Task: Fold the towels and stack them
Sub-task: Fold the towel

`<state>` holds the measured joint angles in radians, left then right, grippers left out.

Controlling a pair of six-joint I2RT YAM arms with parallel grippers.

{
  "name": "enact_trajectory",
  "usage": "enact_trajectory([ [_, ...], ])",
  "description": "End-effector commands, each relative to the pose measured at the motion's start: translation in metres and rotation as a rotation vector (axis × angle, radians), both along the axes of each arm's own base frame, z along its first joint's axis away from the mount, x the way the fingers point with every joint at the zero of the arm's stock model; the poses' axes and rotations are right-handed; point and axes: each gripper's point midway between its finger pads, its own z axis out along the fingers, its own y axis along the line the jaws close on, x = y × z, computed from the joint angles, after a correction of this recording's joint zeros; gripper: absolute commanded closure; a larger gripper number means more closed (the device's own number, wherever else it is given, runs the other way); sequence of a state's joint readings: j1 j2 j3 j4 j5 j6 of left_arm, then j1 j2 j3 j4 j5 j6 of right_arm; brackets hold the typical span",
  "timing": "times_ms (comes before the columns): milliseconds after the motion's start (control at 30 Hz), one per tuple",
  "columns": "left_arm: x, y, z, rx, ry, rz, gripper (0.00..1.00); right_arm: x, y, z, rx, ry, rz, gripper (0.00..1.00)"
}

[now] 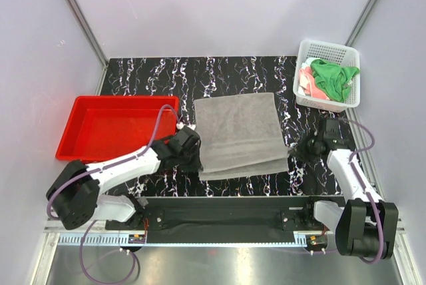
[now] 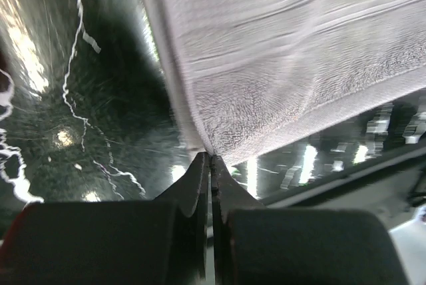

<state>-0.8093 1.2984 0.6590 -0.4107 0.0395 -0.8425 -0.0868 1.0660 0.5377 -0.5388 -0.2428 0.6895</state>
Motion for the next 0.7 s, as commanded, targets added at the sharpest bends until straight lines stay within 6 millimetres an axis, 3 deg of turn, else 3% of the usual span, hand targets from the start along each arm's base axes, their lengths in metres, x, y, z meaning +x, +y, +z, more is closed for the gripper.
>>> enact_trajectory([
  [0, 0.022, -0.008, 0.052, -0.031, -0.124, 0.008, 1.0, 0.025, -0.018, 0.054, -0.121, -0.094, 0.025, 1.0],
  [67, 0.018, -0.01, 0.06, -0.05, -0.116, 0.012, 1.0, 0.019, -0.015, 0.059, -0.109, -0.095, 0.031, 1.0],
  [133, 0.01, -0.012, 0.062, -0.074, -0.127, 0.01, 1.0, 0.005, -0.01, 0.052, -0.079, -0.079, 0.021, 1.0],
  [233, -0.006, -0.015, 0.04, -0.117, -0.091, -0.009, 1.0, -0.007, -0.004, 0.034, -0.038, -0.061, -0.021, 1.0],
  [267, -0.016, -0.009, 0.019, -0.103, -0.049, -0.007, 1.0, -0.01, -0.009, 0.026, -0.059, -0.042, -0.042, 1.0],
  [333, -0.02, -0.015, 0.012, -0.139, -0.045, -0.021, 1.0, -0.01, -0.012, 0.024, -0.062, -0.042, -0.089, 1.0],
  [367, -0.022, -0.015, 0.008, -0.136, -0.039, -0.023, 1.0, -0.009, -0.023, 0.023, -0.112, -0.041, -0.13, 1.0],
  [467, -0.024, -0.008, -0.003, -0.1, -0.03, -0.021, 1.0, -0.012, -0.03, 0.017, -0.136, -0.036, -0.184, 1.0],
  [667, -0.027, -0.006, -0.014, -0.085, -0.019, -0.031, 1.0, -0.028, -0.019, -0.013, -0.072, 0.054, -0.181, 1.0],
])
